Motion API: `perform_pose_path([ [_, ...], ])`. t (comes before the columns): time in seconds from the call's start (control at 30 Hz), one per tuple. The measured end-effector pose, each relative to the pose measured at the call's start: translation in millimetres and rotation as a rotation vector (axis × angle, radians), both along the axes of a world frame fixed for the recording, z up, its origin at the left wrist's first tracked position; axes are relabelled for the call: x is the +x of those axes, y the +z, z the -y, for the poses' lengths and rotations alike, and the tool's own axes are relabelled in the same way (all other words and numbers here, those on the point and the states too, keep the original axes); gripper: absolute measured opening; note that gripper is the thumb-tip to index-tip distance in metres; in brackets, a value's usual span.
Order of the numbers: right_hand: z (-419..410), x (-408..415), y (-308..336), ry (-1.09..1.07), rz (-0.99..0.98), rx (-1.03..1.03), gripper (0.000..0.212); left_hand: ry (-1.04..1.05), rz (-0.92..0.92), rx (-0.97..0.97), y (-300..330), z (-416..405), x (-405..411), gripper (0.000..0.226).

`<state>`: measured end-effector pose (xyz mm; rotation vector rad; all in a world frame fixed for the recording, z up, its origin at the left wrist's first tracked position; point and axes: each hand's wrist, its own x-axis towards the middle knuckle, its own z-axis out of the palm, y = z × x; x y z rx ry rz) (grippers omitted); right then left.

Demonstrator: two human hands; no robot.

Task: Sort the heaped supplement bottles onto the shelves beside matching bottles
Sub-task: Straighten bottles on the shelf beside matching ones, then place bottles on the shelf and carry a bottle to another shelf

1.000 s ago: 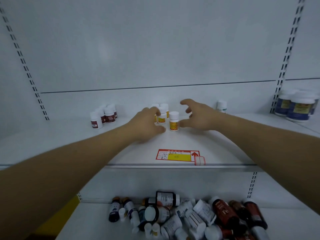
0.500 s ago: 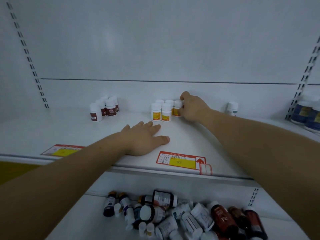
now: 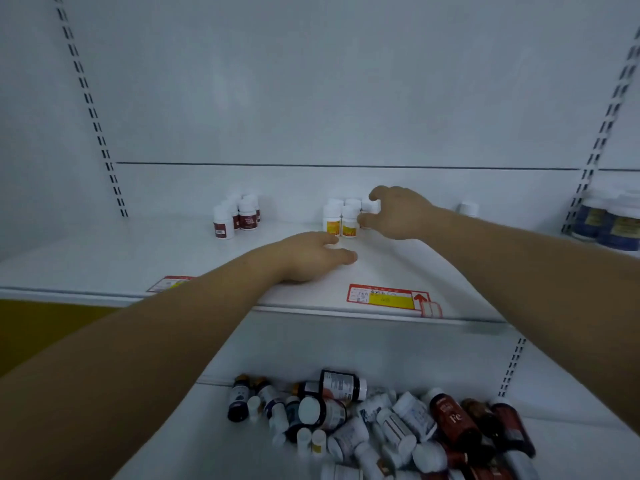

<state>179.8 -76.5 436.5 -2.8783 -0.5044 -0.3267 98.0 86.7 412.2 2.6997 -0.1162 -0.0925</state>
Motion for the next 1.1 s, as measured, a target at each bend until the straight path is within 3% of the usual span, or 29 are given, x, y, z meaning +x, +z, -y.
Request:
perform_pose_path([
  [0.37, -61.8, -155.3, -11.5, 0.036, 0.022, 0.054, 0.061, -0.197, 0.073, 0.053, -5.0, -82.2, -155.1, 0.069],
  [0.6, -90.3, -246.5, -65.8, 0.163, 0.084, -0.02, 0.058, -0.236, -0.134, 0.039, -94.9, -130.9, -202.1, 0.071],
  [0.73, -94.4, -231.2, -131.2, 0.134, -0.137, -0.066, 0.06, -0.239, -0.279, 0.003, -164.8, -136.8, -184.1, 0.054],
  [0.83, -90.1, -196.8, -192.0, 0.084, -0.284, -0.03, 0.056, -0.153, -0.357, -0.002, -216.0, -138.1, -156.9, 0.07],
  [0.93, -84.4, -155.1, -252.3, 0.044, -0.392, -0.001, 0.044, -0.09, -0.398, -0.01, -262.2, -136.6, -118.0, 0.072],
  [1.1, -84.2, -69.8, -337.1, 0.032, -0.518, -0.029, 0.056, -0.015, -0.368, -0.061, -337.9, -127.7, -36.4, 0.075],
])
